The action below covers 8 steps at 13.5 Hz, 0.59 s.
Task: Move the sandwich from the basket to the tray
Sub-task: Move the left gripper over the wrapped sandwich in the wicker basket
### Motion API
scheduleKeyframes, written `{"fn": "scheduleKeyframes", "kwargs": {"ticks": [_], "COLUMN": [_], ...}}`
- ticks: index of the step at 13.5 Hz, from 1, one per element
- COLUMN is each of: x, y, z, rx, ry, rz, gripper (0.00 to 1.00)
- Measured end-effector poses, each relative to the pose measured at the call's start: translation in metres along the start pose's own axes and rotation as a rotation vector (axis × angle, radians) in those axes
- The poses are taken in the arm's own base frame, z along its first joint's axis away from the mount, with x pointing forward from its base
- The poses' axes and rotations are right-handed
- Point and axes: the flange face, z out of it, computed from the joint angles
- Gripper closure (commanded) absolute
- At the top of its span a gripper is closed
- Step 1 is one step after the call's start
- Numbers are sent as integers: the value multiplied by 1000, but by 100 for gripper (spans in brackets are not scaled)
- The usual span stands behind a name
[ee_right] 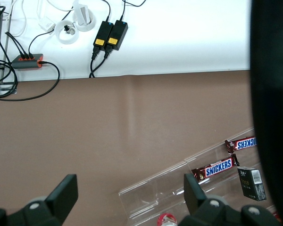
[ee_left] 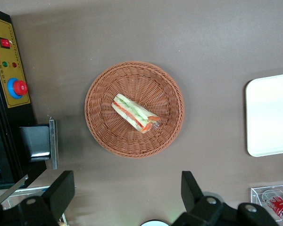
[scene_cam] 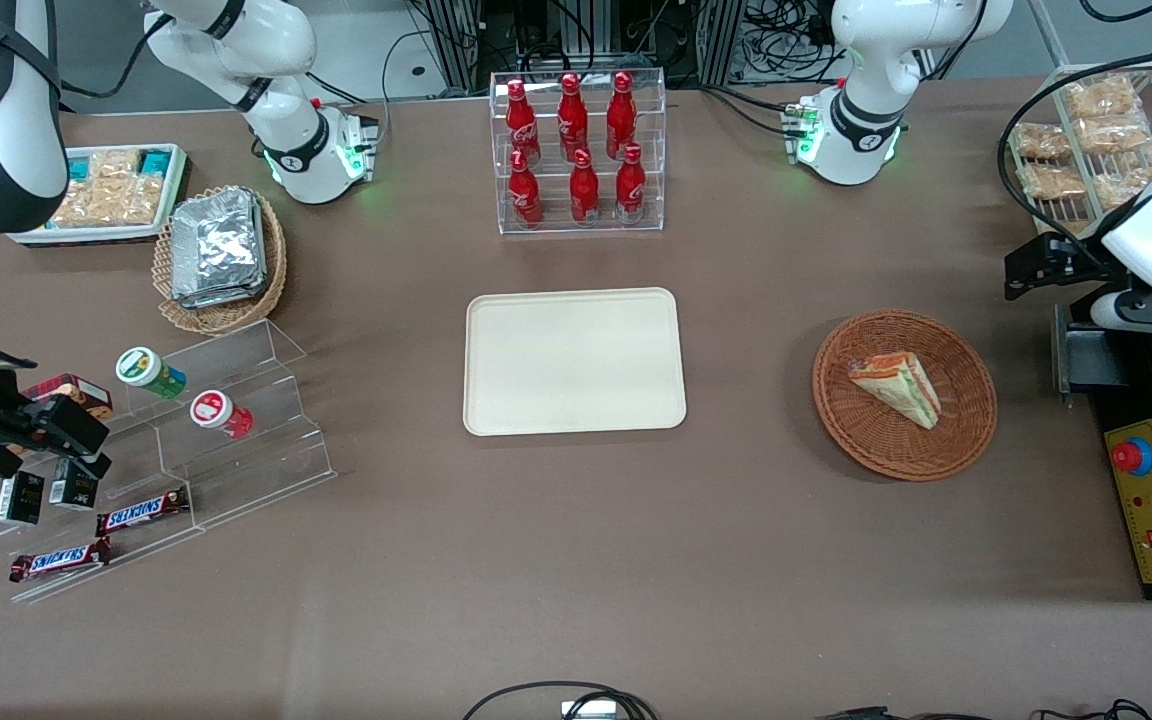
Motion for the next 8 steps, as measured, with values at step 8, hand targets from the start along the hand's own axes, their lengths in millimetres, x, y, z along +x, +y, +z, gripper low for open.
{"fn": "scheduleKeyframes", "kwargs": {"ticks": [8], "x": [9], "y": [-4], "z": [26], "rx": [11], "ry": [-21], "rz": [-28], "gripper": [0]}}
